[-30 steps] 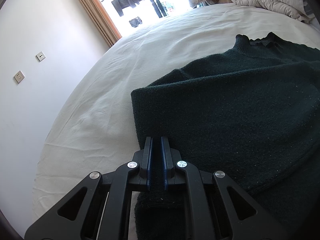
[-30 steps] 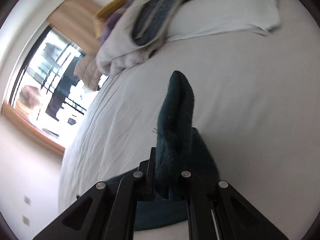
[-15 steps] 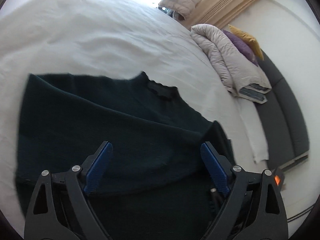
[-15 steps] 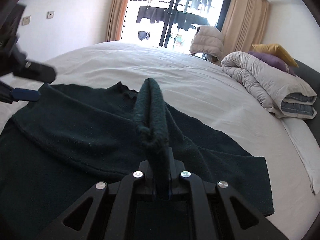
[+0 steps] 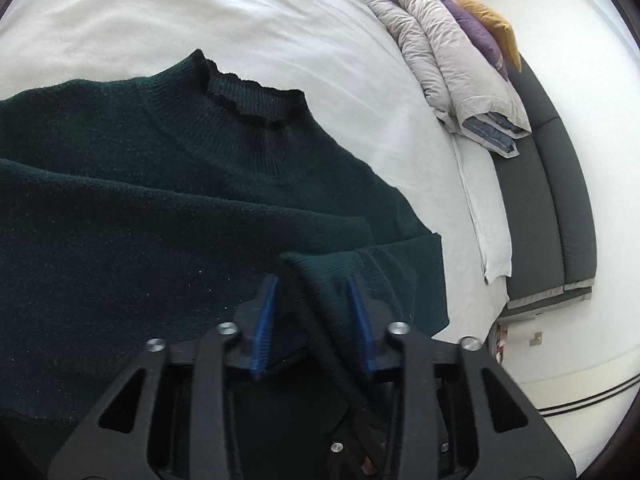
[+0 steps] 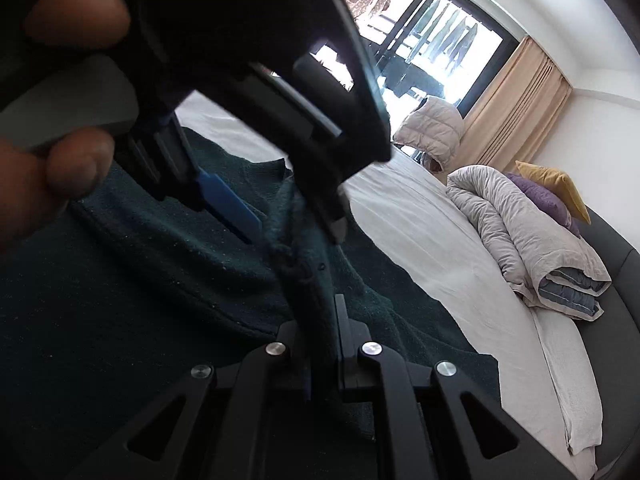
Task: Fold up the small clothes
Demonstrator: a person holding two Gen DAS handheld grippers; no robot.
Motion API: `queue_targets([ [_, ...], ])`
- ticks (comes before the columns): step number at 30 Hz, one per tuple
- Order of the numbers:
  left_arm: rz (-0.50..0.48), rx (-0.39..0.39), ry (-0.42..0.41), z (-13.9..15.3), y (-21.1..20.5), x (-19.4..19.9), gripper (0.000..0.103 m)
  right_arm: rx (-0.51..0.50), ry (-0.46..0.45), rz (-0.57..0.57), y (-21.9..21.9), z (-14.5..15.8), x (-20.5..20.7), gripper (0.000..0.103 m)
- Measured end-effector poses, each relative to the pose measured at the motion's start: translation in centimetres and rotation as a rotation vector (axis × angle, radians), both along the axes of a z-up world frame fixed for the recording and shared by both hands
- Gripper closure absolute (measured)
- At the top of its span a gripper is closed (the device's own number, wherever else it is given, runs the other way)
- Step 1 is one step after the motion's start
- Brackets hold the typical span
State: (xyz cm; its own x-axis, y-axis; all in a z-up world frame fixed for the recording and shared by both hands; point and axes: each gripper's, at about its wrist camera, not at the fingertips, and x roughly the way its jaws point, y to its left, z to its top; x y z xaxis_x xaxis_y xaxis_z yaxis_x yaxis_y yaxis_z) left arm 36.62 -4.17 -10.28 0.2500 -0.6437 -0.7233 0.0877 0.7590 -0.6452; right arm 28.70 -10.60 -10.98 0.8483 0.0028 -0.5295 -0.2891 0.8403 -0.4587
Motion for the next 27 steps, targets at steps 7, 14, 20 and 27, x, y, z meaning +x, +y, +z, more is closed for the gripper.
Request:
queue_targets([
  [7,0.014,-0.009,-0.016,-0.7,-0.9,0.6,0.093,0.197,0.100,0.011,-2.6,1.5,-1.3,0.048],
  [14,0.061,-0.060,-0.079,2.1,1.6,1.3,0.094,0.982,0.334,-0.266,-17.6,0.6,-1.6,0.039],
  [20,0.109,-0.079,-0.100,4.0,5.6,1.4,0.094,1.488,0.435,-0.428,-24.1,-4.0,0.1,0.037],
  [27,0.150,-0.062,-0.099,4.6,11.2,1.3,0.094,1.756,0.372,-0.428,-25.9,-5.0,3.2,0.037],
])
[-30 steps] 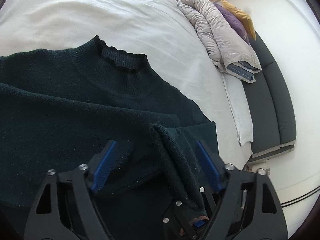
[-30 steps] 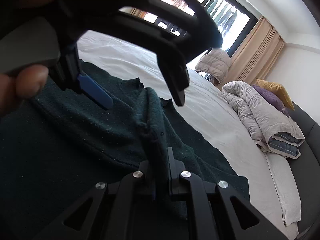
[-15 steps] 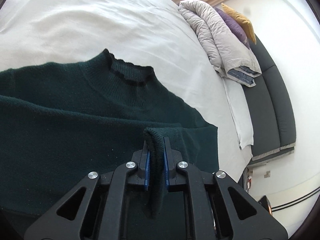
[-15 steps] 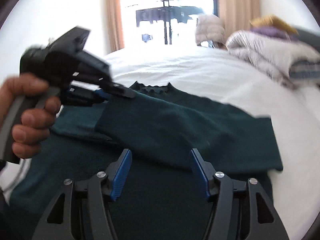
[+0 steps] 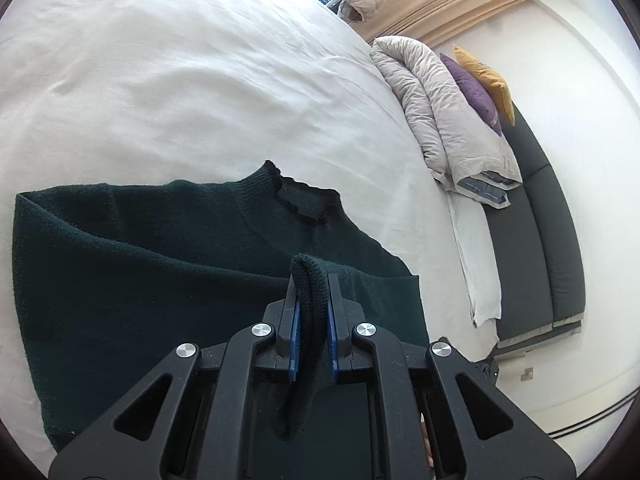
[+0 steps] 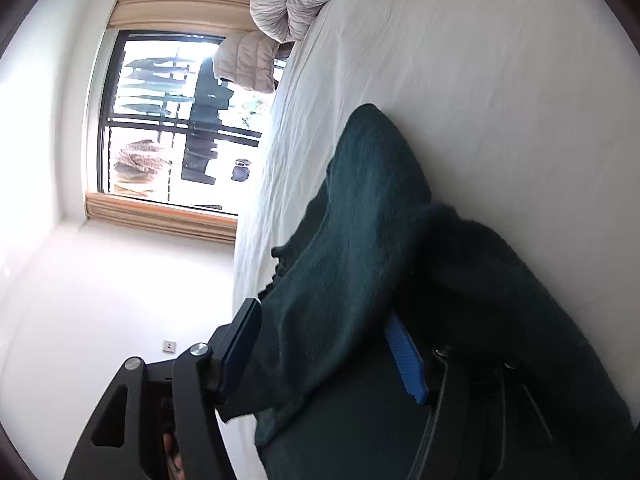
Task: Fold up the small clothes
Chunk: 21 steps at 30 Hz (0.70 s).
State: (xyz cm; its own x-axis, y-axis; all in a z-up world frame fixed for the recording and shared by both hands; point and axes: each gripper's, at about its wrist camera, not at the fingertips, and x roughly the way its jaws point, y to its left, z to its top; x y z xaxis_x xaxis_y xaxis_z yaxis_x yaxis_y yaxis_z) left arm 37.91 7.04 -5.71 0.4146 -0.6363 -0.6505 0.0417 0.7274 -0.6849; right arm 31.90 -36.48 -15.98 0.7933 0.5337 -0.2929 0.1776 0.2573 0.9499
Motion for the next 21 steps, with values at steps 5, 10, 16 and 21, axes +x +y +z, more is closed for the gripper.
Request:
queue_targets([
  [5,0.022,0.039,0.018,-1.4,2.7,0.0,0.094,0.103,-0.022,-0.092,-1.8,-0.2,0.3,0.037],
  [10,0.038,0.058,0.052,-4.7,3.7,-0.1,0.094,0.106,-0.035,-0.142,-3.4,-0.8,0.2,0.043],
  [16,0.048,0.080,0.069,-7.0,3.6,0.1,0.094,0.041,-0.043,-0.089,-1.4,0.2,1.2,0.039],
  [21,0.027,0.127,0.053,-7.4,3.4,0.1,0.094,-0.047,-0.008,-0.084,-1.1,0.1,1.8,0.041],
])
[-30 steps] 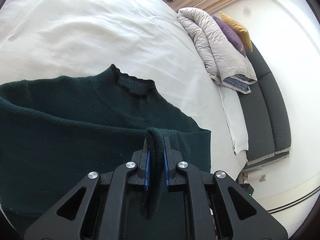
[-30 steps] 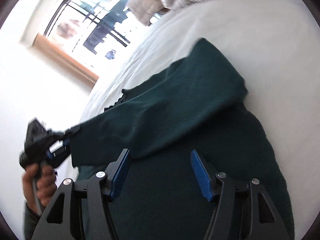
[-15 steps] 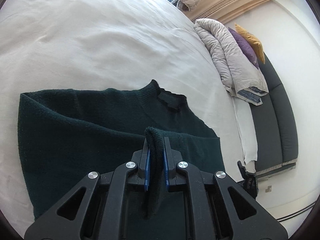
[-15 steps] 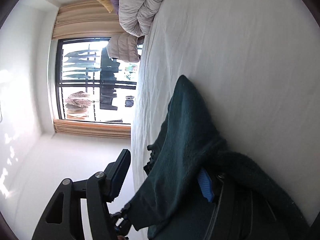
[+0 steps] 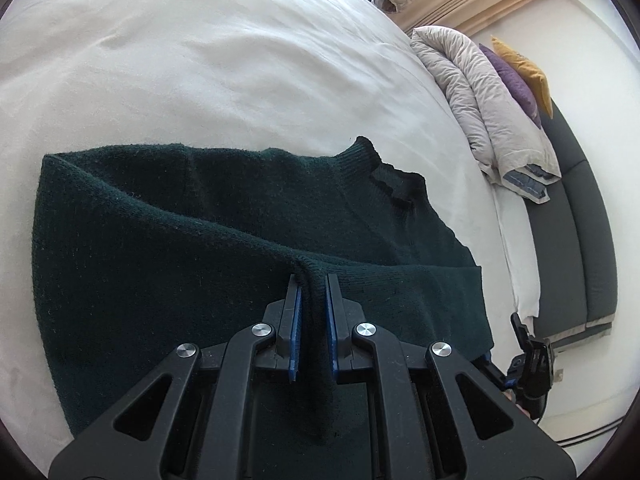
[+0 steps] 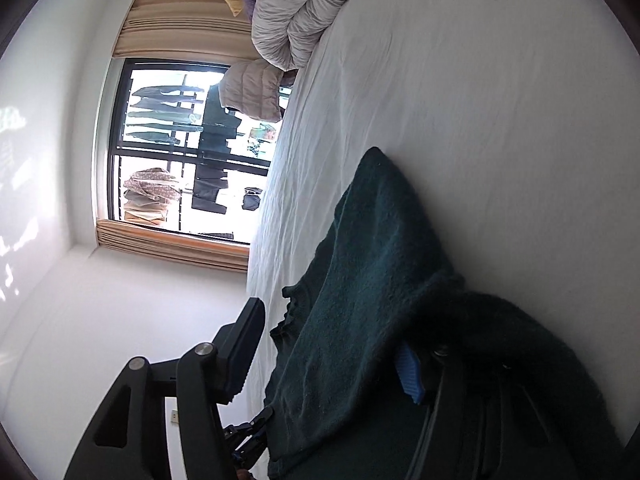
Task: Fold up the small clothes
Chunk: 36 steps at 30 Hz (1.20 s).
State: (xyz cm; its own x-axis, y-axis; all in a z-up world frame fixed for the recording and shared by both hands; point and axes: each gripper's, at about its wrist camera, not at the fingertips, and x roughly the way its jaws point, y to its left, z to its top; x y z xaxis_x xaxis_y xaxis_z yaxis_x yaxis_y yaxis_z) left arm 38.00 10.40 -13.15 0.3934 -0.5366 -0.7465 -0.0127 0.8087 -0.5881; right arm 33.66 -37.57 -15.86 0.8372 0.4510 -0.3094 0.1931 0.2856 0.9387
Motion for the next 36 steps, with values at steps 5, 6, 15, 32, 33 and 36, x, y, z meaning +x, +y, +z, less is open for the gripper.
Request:
queue_targets([
  [5,0.023,-0.049,0.020,-1.2,0.3,-0.2,0.094,0.030,0.046,-0.018,-1.6,-1.7,0.3,0.069],
  [6,0.026,-0.054,0.021,-1.3,0.4,-0.4,0.094,0.022,0.044,-0.015,-1.8,-1.8,0.2,0.069],
  [15,0.094,0.044,0.003,0.5,1.5,-2.0,0.093,-0.069,0.105,0.008,-1.9,-0.2,-2.6,0.061],
  [32,-0.097,0.457,-0.233,0.0,-10.1,-4.3,0.093,-0.196,-0.057,0.165,0.9,5.1,2.2,0.045],
  [33,-0.098,0.456,-0.237,-0.3,-10.1,-4.2,0.093,-0.188,-0.034,0.173,1.2,4.1,2.8,0.045],
  [36,-0.110,0.463,-0.253,-0.9,-10.0,-4.2,0.093,-0.187,0.065,0.178,1.3,0.6,4.2,0.046],
])
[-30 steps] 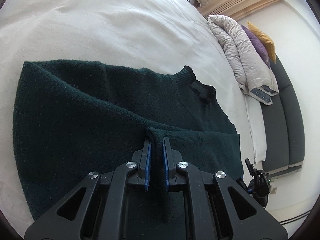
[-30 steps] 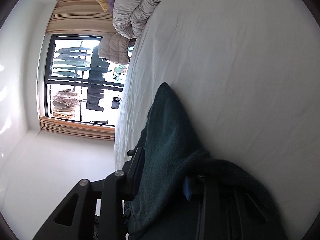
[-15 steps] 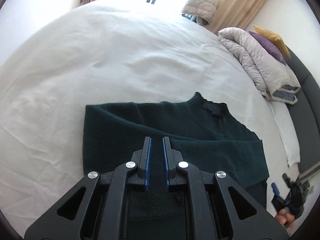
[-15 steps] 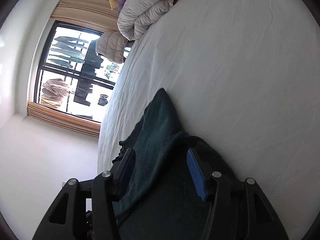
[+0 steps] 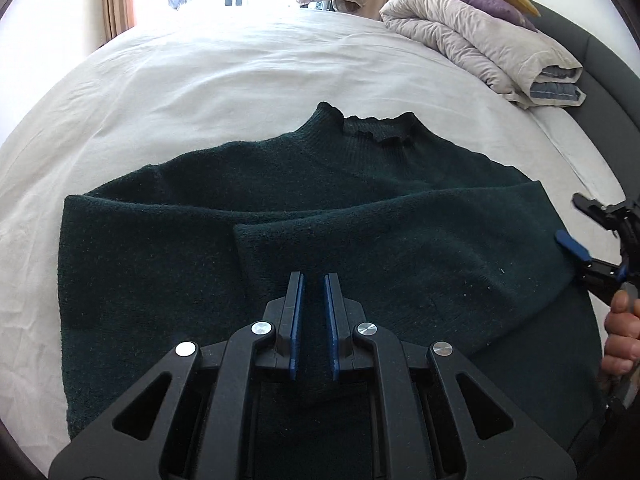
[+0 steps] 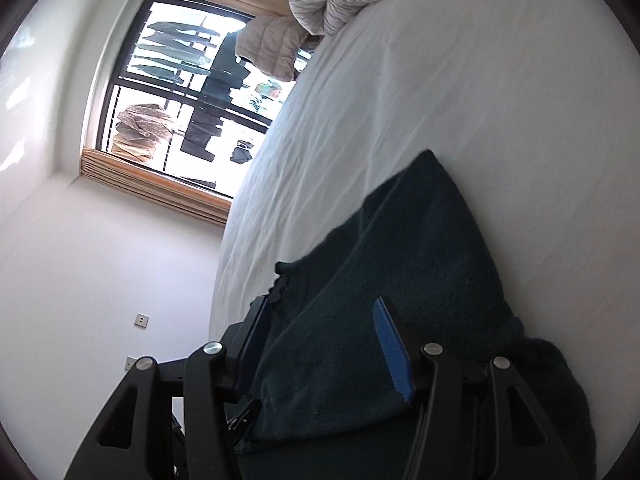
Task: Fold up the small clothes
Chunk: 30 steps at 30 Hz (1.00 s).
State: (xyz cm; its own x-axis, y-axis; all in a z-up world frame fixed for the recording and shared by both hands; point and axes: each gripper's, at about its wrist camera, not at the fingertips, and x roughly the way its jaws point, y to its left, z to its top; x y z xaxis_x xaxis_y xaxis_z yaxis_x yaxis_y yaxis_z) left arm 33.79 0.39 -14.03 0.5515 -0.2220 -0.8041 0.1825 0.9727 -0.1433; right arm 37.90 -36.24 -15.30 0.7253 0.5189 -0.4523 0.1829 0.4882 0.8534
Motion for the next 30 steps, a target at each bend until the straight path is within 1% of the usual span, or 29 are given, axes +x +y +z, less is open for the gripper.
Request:
queue_targets([
  [1,0.000,-0.004,-0.004,-0.2,0.2,0.0,0.093,-0.009,0.008,-0.012,-0.2,-0.9,-0.1,0.059],
  [2,0.002,-0.011,-0.007,-0.3,0.3,0.0,0.093,-0.011,0.007,-0.020,-0.7,-1.5,-0.4,0.076],
  [4,0.008,-0.024,-0.016,-0.4,0.4,0.0,0.093,0.024,0.003,-0.041,-2.0,-2.4,-1.3,0.089],
  [5,0.008,-0.028,-0.023,-0.5,0.4,0.0,0.093,0.028,-0.003,-0.062,-2.6,-2.6,-1.9,0.090],
  [7,0.007,-0.036,-0.034,-0.6,0.6,-0.3,0.093,-0.003,-0.013,-0.088,-3.6,-2.3,-2.6,0.091],
  [9,0.010,-0.057,-0.035,-0.8,0.9,-0.3,0.093,-0.040,-0.007,-0.103,-4.0,-1.6,-3.0,0.088],
  [10,0.013,-0.073,-0.033,-0.8,1.1,-0.2,0.093,-0.044,-0.021,-0.099,-3.9,-0.9,-3.1,0.078],
  [11,0.016,-0.090,-0.032,-0.8,1.3,-0.2,0.093,-0.038,-0.052,-0.086,-3.5,-0.1,-3.2,0.061],
  [12,0.020,-0.106,-0.031,-0.9,1.5,-0.2,0.093,-0.032,-0.090,-0.063,-2.8,0.9,-3.5,0.055],
  [13,0.021,-0.118,-0.033,-1.0,1.8,-0.3,0.093,-0.026,-0.115,-0.031,-1.9,1.8,-3.6,0.050],
  [15,0.022,-0.133,-0.038,-1.1,2.0,-0.4,0.093,0.011,-0.137,0.046,-0.2,2.4,-4.4,0.049],
  [17,0.022,-0.138,-0.044,-1.1,2.1,-0.5,0.093,0.027,-0.110,0.072,0.6,1.9,-5.4,0.045],
  [18,0.022,-0.140,-0.046,-1.1,2.1,-0.6,0.093,0.032,-0.080,0.072,0.5,1.1,-5.9,0.044],
  [20,0.022,-0.149,-0.048,-1.1,2.2,-0.6,0.093,0.044,0.001,0.032,-0.5,-1.0,-6.7,0.044],
  [21,0.022,-0.157,-0.047,-1.2,2.2,-0.5,0.093,0.076,0.007,0.009,-1.4,-1.9,-7.2,0.050],
  [22,0.023,-0.163,-0.047,-1.2,2.3,-0.5,0.093,0.099,0.020,-0.009,-2.3,-2.5,-7.4,0.064],
  [23,0.023,-0.169,-0.046,-1.2,2.4,-0.6,0.093,0.107,0.030,-0.032,-3.2,-2.9,-7.5,0.071],
  [25,0.024,-0.175,-0.048,-1.2,2.4,-0.6,0.093,0.080,0.015,-0.103,-5.3,-2.9,-8.1,0.072],
  [26,0.024,-0.175,-0.050,-1.2,2.4,-0.6,0.093,0.066,0.022,-0.136,-6.2,-2.8,-8.3,0.072],
  [27,0.025,-0.176,-0.052,-1.2,2.4,-0.6,0.093,0.081,0.021,-0.166,-7.1,-2.9,-8.6,0.072],
  [28,0.025,-0.177,-0.053,-1.3,2.4,-0.6,0.093,0.075,0.044,-0.200,-7.9,-2.9,-9.2,0.069],
  [30,0.026,-0.180,-0.055,-1.3,2.4,-0.6,0.093,0.050,0.056,-0.251,-9.1,-2.4,-10.7,0.066],
])
